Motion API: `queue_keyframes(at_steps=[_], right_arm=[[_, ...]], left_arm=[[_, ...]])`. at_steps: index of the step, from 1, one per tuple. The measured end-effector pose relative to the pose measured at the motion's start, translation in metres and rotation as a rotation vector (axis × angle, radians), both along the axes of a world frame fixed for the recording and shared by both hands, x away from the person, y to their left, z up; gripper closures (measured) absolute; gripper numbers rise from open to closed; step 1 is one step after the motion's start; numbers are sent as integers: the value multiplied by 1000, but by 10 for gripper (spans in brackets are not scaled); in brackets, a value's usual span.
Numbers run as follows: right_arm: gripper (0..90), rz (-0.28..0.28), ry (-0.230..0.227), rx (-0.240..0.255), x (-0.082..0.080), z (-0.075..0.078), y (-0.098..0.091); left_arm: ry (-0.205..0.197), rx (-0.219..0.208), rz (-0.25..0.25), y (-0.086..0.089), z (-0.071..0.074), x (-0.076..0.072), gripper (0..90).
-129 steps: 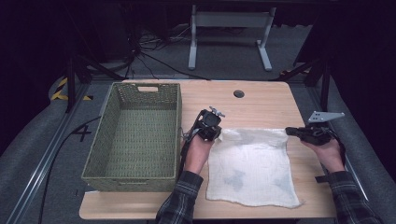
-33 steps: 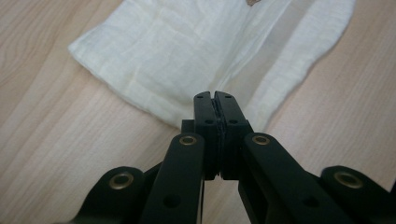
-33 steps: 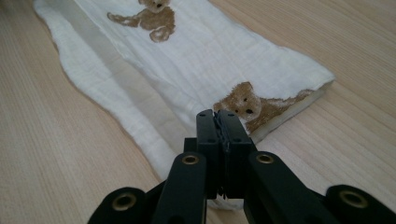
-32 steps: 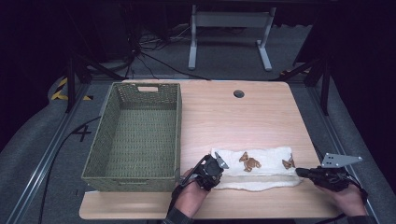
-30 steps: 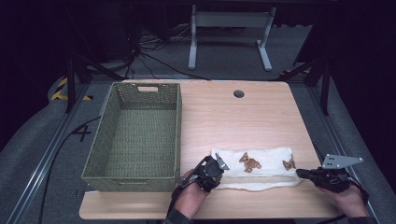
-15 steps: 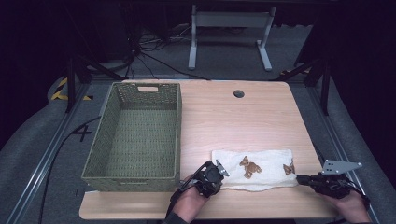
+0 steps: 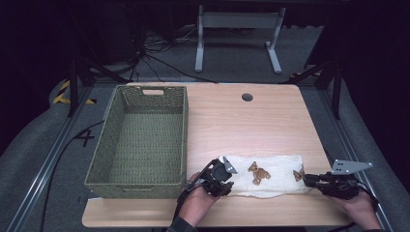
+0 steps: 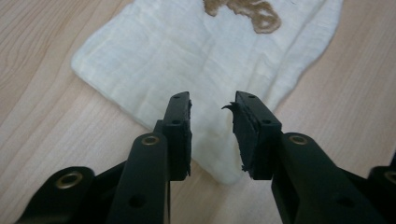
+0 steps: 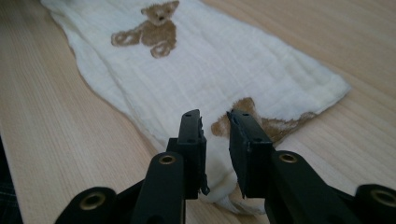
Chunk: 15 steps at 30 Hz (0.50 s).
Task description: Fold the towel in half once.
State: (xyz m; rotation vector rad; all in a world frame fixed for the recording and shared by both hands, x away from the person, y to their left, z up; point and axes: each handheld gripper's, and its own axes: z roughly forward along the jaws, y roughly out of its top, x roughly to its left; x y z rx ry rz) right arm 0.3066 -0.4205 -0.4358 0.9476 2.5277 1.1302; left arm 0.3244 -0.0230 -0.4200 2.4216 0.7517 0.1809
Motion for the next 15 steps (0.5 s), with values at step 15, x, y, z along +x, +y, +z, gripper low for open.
queue_keyframes(at_steps=[15], right_arm=[[645,-6,-2,-32,9,0,-1]], left_arm=[[-43,20,85,-7,1,38,544]])
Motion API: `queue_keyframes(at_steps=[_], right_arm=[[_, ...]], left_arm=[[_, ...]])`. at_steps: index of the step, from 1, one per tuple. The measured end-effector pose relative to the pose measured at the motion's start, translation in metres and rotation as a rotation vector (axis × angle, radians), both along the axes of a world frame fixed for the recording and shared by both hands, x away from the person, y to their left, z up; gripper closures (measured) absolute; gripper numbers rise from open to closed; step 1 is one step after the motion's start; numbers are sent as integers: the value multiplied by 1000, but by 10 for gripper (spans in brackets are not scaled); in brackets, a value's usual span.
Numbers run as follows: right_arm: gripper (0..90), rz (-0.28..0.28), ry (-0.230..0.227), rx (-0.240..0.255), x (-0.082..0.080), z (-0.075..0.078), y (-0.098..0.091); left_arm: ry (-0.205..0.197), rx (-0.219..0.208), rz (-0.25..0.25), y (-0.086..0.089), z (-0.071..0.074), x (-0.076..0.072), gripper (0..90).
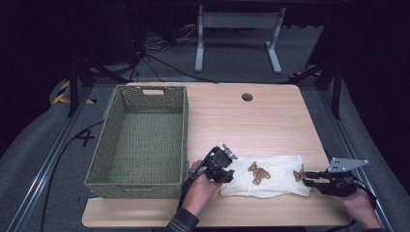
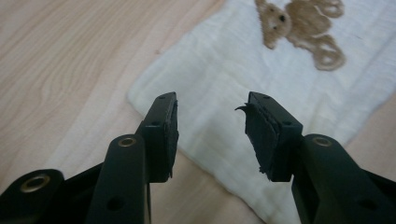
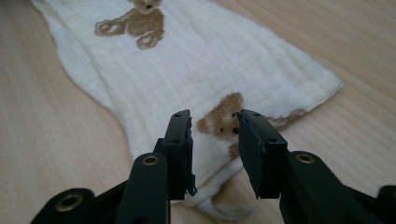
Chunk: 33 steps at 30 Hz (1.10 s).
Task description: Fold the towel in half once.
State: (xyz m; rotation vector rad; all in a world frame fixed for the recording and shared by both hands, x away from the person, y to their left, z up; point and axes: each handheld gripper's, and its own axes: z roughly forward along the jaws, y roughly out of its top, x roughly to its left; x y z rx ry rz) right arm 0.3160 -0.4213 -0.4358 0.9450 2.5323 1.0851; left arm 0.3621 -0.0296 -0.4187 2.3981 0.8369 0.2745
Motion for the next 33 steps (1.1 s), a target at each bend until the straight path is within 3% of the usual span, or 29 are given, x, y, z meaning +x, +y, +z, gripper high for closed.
queue_keyframes(at_steps=[9,14,19,24,29,33], right_arm=[[630,-40,-16,5,30,2,-1],[630,-74,-29,6,50,2,-2],[624,-111,-28,2,70,-1,-1],[639,-128,-21,-13,82,-5,-1],[655,-133,-2,-24,83,-9,-4],[671,-138,20,-23,85,-13,-6]], left_arm=[[-25,35,73,-1,-8,29,539],[-22,32,97,0,-9,38,544],[-15,75,130,3,-19,46,536],[-14,95,127,1,-24,47,543],[-15,90,120,1,-25,46,560],[-5,78,102,0,-26,45,625]])
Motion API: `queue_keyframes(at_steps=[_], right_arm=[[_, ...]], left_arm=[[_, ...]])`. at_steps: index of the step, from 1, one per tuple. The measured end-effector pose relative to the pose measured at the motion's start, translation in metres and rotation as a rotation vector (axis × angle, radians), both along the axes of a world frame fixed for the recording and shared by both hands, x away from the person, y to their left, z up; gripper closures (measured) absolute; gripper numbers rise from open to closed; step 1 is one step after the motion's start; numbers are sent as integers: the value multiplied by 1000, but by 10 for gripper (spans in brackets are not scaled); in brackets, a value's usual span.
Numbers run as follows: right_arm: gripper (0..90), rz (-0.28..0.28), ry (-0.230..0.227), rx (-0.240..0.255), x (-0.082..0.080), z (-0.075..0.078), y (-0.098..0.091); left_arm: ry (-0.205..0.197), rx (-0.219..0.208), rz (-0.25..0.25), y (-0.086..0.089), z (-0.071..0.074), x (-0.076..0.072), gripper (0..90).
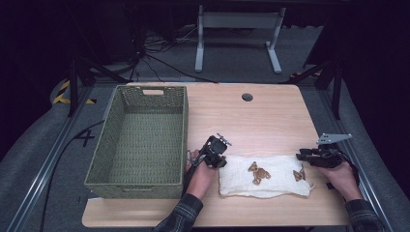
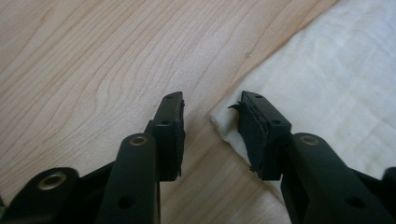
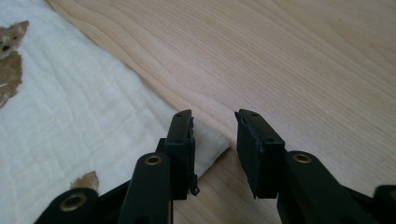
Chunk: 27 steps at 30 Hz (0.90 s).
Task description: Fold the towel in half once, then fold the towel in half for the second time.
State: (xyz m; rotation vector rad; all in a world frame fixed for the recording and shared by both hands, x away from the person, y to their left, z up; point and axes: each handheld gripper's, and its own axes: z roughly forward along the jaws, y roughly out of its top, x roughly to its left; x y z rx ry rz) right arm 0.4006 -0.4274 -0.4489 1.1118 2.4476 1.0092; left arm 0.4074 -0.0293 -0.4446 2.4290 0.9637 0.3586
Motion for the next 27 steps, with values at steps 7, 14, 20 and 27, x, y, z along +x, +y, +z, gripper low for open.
queue_keyframes(at_steps=[7,14,20,27], right_arm=[[749,9,23,25,1,-3,-2],[852,28,32,29,0,-4,0],[864,34,10,8,-1,-3,1],[866,-2,-45,-1,-3,8,-7]], left_arm=[[19,-19,-15,1,0,0,686],[40,-32,-36,-1,0,-1,843],[44,-40,-24,-1,0,-1,871],[9,-114,-22,1,7,-4,874]])
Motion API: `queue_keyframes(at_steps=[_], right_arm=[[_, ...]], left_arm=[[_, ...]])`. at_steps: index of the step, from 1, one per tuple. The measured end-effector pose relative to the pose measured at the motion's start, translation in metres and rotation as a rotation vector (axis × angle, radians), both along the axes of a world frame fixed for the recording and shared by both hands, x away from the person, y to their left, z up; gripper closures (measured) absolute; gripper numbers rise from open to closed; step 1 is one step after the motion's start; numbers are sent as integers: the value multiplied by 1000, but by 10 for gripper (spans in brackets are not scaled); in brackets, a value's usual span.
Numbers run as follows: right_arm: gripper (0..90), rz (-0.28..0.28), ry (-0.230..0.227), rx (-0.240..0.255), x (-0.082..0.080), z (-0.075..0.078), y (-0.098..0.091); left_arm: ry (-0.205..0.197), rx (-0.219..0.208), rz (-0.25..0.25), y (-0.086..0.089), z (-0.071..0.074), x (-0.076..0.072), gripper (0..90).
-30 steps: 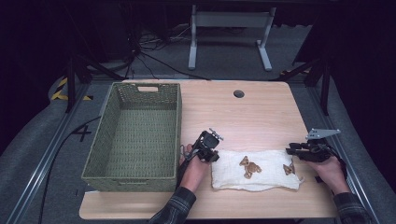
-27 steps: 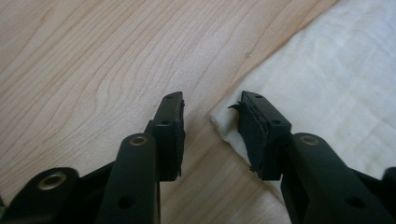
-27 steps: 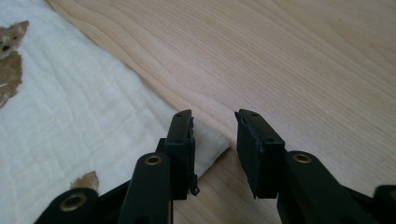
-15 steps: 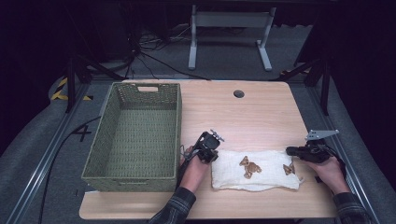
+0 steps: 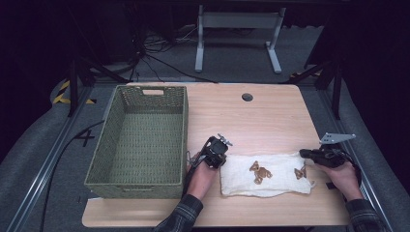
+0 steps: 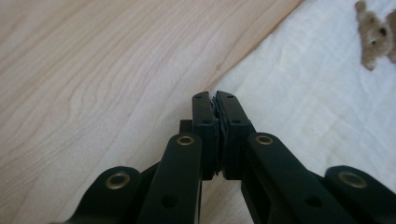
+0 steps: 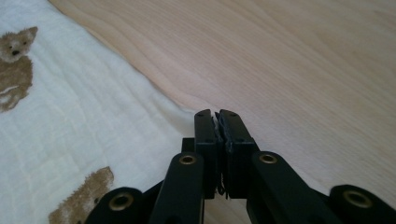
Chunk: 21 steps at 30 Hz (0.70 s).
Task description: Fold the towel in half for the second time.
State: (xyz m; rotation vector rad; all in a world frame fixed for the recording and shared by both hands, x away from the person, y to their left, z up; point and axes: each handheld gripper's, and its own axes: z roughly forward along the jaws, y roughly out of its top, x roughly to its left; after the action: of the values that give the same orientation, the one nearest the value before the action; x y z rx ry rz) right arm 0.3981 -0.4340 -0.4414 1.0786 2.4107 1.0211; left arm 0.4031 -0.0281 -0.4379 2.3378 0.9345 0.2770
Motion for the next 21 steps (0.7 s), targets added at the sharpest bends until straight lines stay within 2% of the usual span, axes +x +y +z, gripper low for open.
queue_keyframes(at_steps=[4,13,21], right_arm=[[870,-35,-41,11,0,9,-9],[872,-49,-90,36,-6,19,-15],[870,-30,-92,35,-19,20,-15]], left_arm=[[-55,-46,12,3,8,-2,878],[-86,-80,5,4,17,-10,879],[-107,-90,-7,8,24,-25,878]])
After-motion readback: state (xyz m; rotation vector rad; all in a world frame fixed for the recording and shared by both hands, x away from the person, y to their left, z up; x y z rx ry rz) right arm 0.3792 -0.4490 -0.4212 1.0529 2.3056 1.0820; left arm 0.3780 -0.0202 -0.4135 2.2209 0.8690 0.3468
